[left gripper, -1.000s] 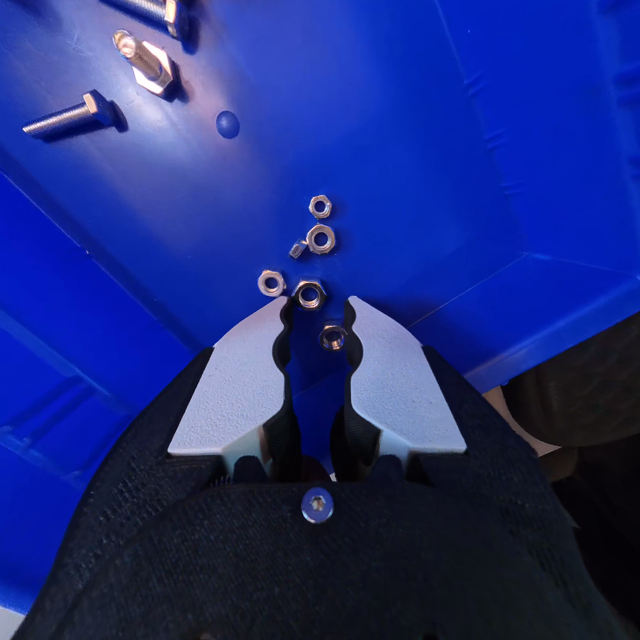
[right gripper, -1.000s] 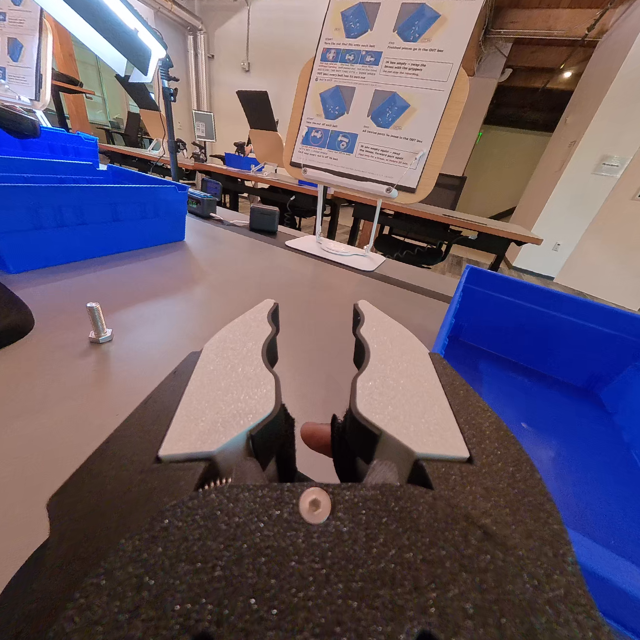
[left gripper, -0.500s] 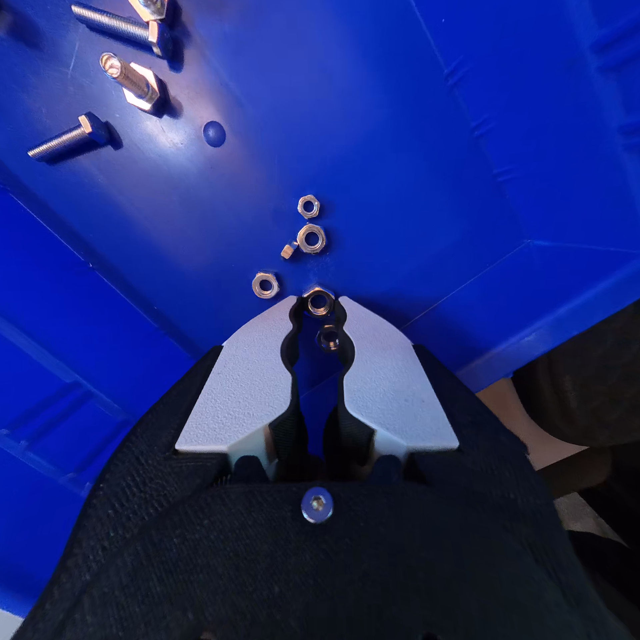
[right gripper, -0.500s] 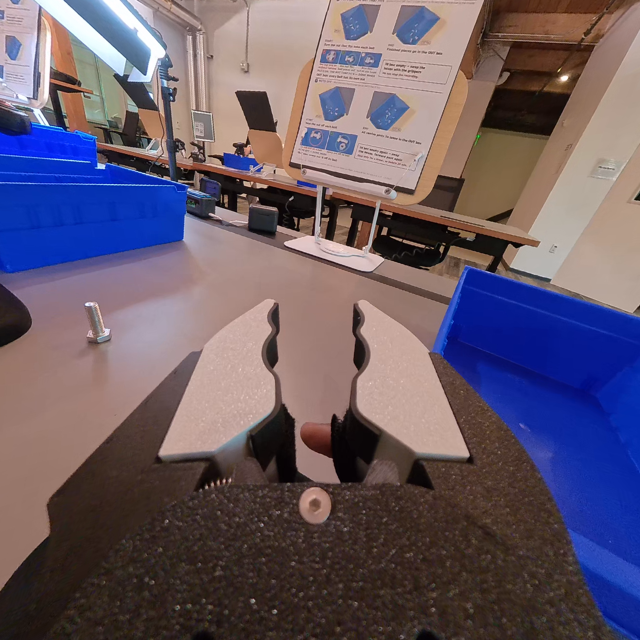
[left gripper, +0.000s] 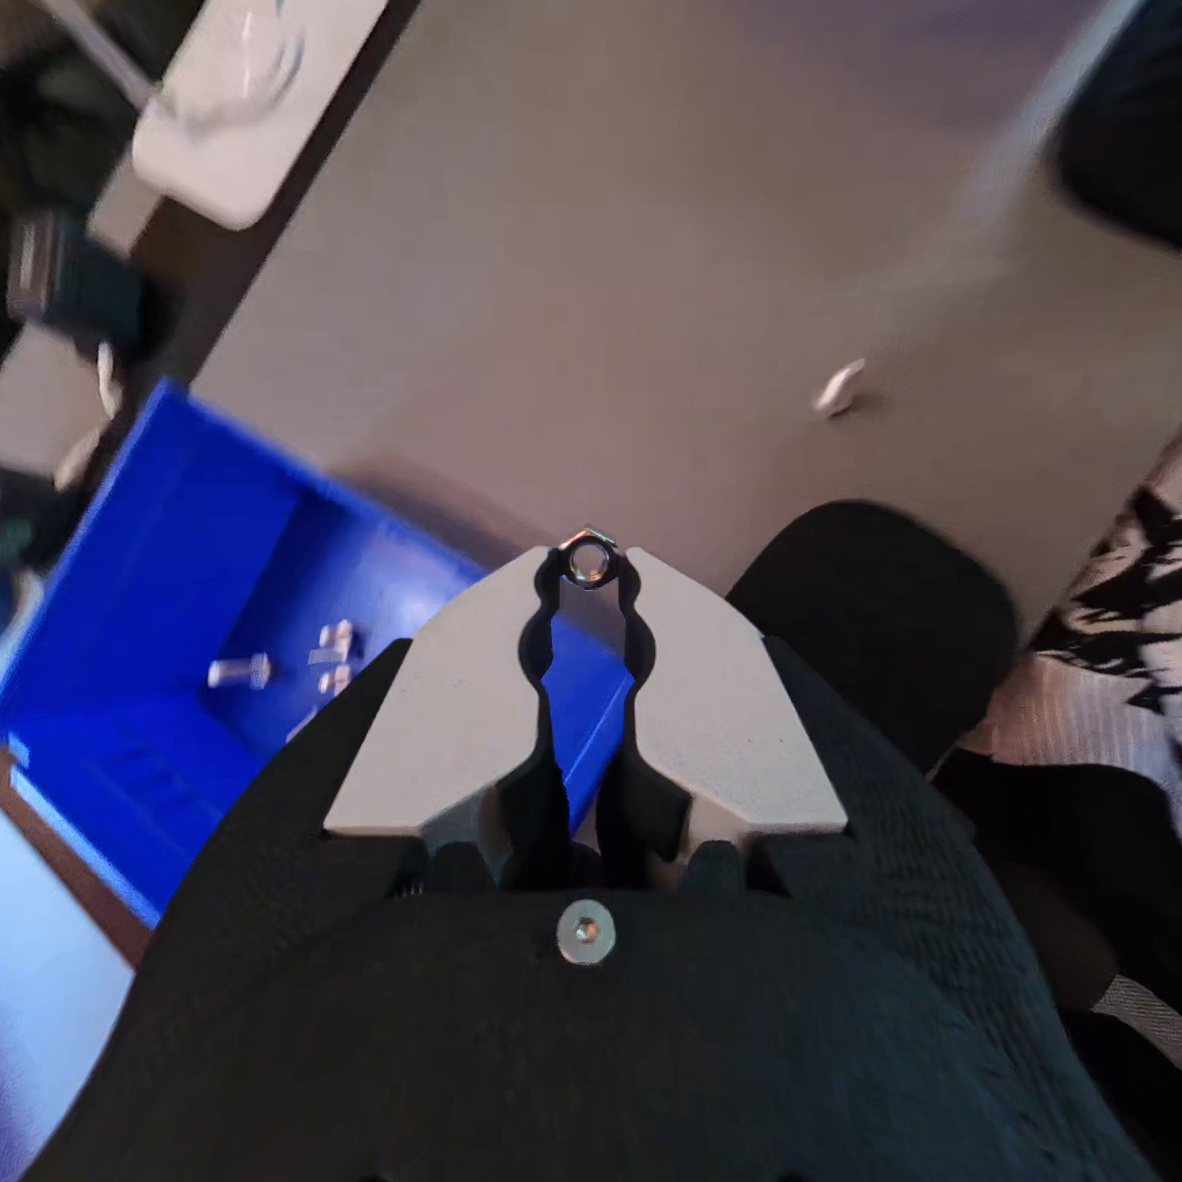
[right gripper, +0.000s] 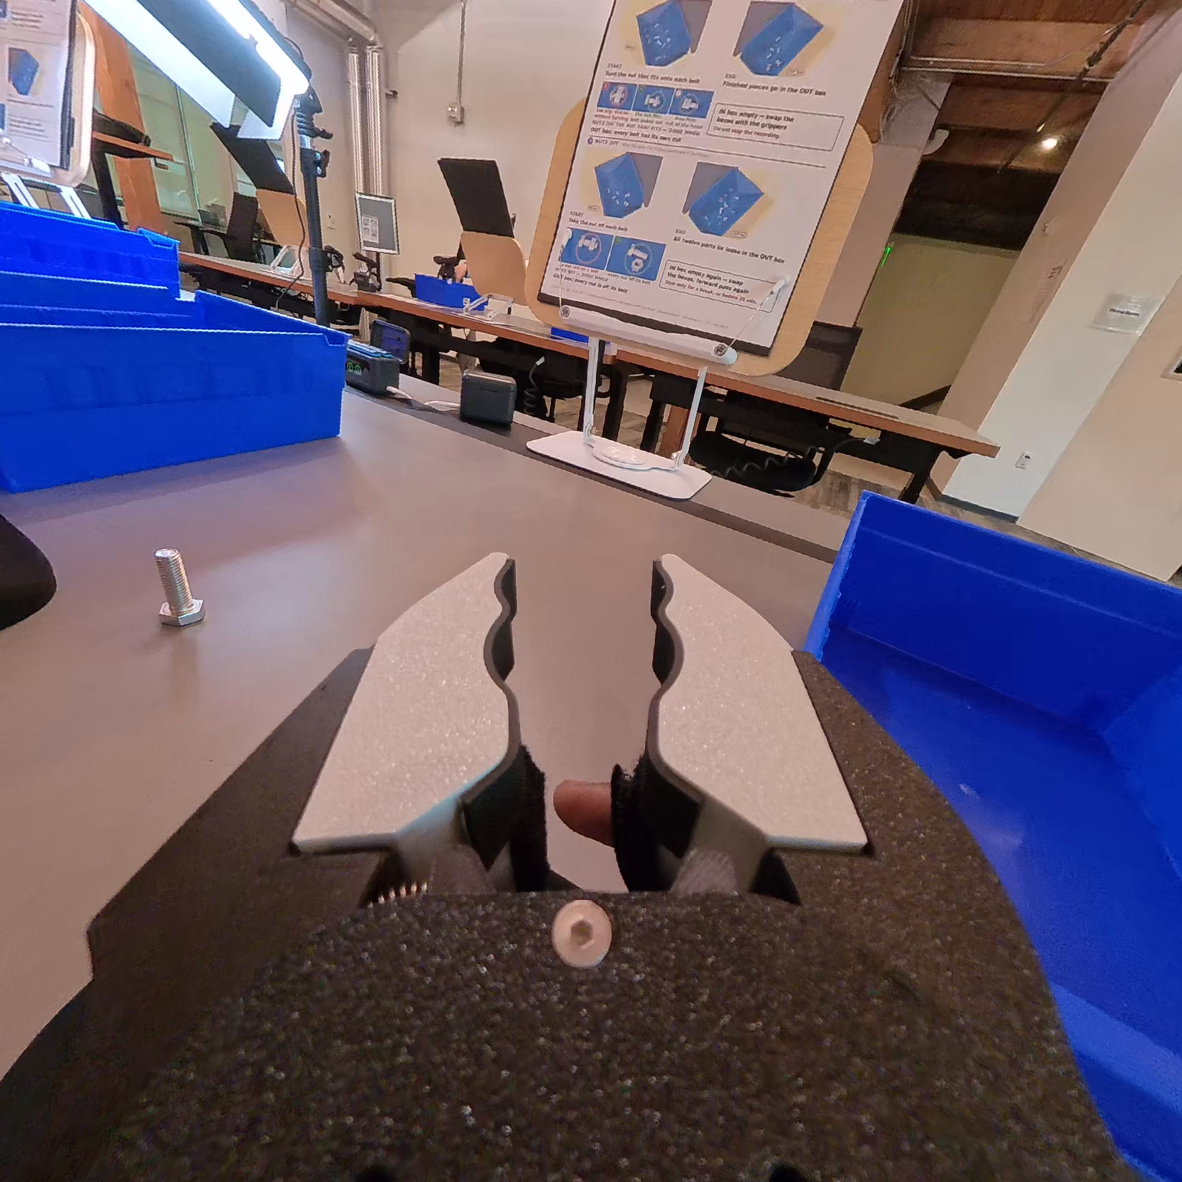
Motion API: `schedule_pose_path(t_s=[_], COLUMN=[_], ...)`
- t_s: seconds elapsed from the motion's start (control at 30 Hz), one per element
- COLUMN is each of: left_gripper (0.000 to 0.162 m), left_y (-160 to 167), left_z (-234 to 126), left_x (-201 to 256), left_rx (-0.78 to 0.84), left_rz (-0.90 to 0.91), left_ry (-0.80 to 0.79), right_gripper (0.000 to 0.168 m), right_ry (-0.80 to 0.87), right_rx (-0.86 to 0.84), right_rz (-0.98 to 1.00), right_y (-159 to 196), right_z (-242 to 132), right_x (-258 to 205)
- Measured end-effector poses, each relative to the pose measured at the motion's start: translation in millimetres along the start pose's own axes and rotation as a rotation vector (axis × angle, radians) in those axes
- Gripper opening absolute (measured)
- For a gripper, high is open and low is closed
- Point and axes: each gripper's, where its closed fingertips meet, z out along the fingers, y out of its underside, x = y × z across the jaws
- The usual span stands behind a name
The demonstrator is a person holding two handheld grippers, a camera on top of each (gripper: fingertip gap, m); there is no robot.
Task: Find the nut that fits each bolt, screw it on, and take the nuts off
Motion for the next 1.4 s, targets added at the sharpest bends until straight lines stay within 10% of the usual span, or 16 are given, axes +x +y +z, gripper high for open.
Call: schedule_pose_path(t_s=[0.27, 0.63, 1.07, 1.23, 1.4], left_gripper=[0.018, 0.018, 0.023, 0.038, 0.057], left_y=[-69, -42, -32, -54, -94], left_z=[46, 151, 170, 149, 94], left_x=[122, 188, 197, 187, 154], left_rx=[0.048, -0.219, -0.268, -0.021, 0.620], left_rz=[0.332, 0.431, 0.432, 0.258, -0.052], left_ry=[0.265, 0.364, 0.390, 0.401, 0.451], right_gripper=[0.040, 0.040, 0.041, 0.043, 0.052], right_ry=[0.000, -0.003, -0.009, -0.102, -0.349], right_rx=[0.017, 0.025, 0.018, -0.031, -0.138], right_rz=[0.001, 0.009, 0.010, -0.029, -0.013], right_y=[-2, -3, -1, 3, 7], right_z=[-2, -2, -2, 5, 21], right_x=[0, 0, 0, -16, -64])
